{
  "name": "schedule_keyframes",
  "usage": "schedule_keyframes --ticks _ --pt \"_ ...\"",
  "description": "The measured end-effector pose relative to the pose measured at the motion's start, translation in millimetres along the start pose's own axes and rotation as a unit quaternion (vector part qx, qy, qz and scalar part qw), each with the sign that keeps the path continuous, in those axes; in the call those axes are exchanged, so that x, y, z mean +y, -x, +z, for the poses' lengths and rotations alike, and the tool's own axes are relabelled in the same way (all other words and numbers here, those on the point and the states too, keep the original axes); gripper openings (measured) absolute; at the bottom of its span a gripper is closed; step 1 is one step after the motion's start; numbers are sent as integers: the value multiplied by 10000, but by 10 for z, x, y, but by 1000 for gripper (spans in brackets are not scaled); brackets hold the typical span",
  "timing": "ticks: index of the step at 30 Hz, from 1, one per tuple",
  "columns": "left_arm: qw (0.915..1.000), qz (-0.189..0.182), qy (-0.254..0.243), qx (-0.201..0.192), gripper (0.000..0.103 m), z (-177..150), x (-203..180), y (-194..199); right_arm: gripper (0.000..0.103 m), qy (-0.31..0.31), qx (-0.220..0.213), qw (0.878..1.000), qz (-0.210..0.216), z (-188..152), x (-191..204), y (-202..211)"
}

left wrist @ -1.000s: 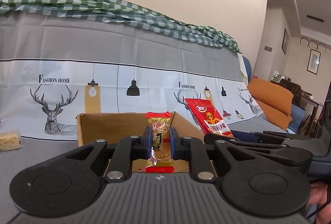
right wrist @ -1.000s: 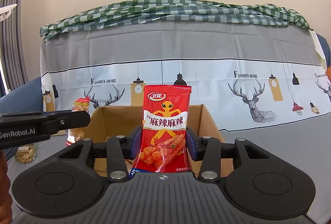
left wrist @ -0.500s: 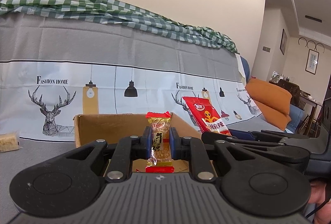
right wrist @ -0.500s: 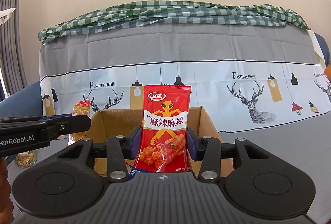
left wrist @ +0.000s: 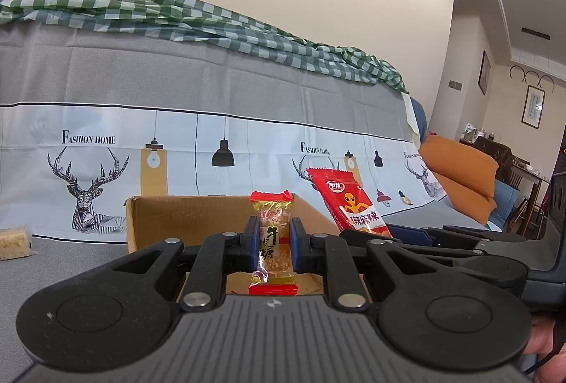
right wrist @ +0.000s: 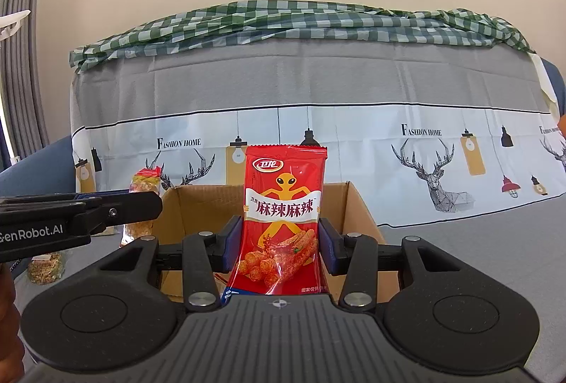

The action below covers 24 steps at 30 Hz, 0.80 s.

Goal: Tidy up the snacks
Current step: 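Open both tools to drop the spicy strip bag and peanut bar into the box, then move the left tool to the round peanut cake while the right tool approaches the rice cracker bar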

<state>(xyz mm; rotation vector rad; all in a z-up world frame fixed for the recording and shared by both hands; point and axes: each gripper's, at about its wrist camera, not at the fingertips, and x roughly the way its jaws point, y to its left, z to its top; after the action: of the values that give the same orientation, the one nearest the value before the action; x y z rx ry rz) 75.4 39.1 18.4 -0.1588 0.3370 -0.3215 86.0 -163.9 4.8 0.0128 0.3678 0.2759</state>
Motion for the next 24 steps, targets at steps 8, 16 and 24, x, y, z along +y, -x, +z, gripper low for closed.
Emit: schedule_keyframes --ticks 8,16,24 --pt "10000 2 9 -6 18 12 -5 4 47 6 8 10000 14 8 0 -3" --pt "9999 73 110 82 48 12 13 -24 57 7 8 10000 -14 11 7 -11" --pt "9986 400 349 24 50 53 191 23 72 -124 19 9999 -110 11 35 -38"
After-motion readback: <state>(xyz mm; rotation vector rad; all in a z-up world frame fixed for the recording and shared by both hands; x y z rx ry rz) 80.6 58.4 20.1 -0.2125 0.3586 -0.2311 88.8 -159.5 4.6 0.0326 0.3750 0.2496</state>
